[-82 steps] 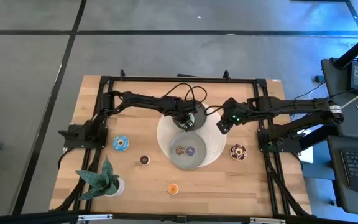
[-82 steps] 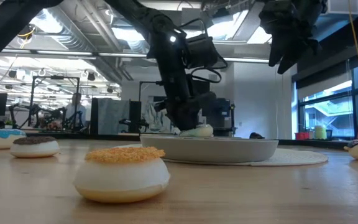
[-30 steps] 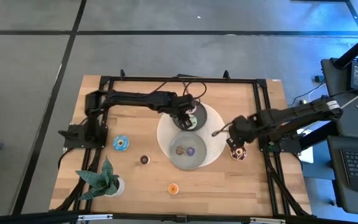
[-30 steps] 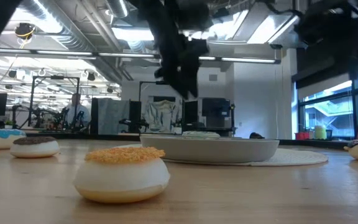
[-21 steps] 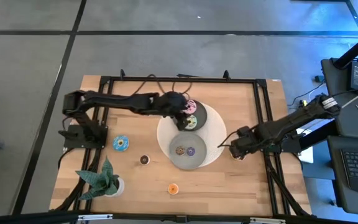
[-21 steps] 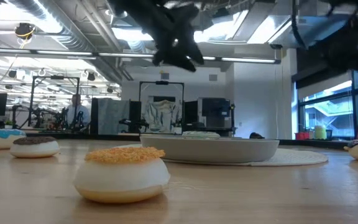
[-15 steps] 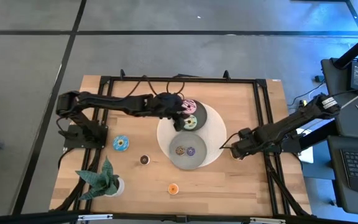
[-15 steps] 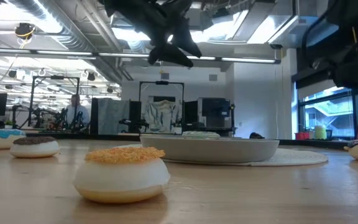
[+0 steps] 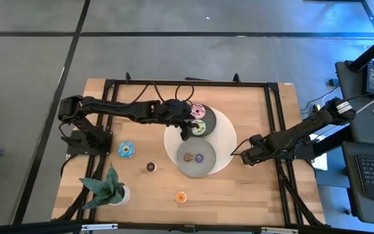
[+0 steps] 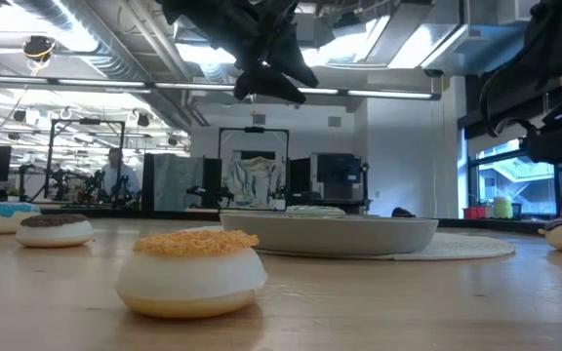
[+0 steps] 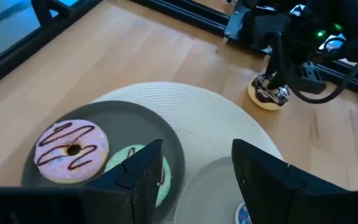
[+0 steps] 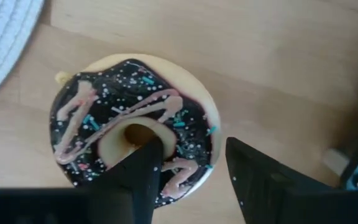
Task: Pick & Place donuts
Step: Put the big black donut on the black plate
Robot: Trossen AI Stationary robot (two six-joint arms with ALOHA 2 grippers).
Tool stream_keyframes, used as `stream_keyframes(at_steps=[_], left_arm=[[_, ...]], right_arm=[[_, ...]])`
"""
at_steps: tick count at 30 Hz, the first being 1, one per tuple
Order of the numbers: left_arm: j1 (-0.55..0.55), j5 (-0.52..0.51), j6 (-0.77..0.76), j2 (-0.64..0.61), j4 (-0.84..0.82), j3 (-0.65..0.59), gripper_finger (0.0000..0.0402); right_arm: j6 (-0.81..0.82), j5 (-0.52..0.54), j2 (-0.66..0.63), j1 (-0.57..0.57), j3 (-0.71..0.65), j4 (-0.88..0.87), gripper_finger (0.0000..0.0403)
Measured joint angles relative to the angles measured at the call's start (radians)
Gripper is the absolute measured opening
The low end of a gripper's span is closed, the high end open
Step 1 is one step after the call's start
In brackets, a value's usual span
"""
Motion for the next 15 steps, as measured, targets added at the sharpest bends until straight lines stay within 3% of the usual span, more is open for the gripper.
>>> stream_keyframes(at_steps=[9,15], left_arm=[[-0.003,0.0,0.008,0.0,-0.037,0.0,0.0185],[-0.004,0.002,0.0,0.0,-0.111,-0.002,0.0189]], right_arm=[[-0.022,0.012,0.0,0.0,-0.001,0.014,0.0094],[-0.025,0.081,0.0,-0.005,0.015,0.002,0.0059]])
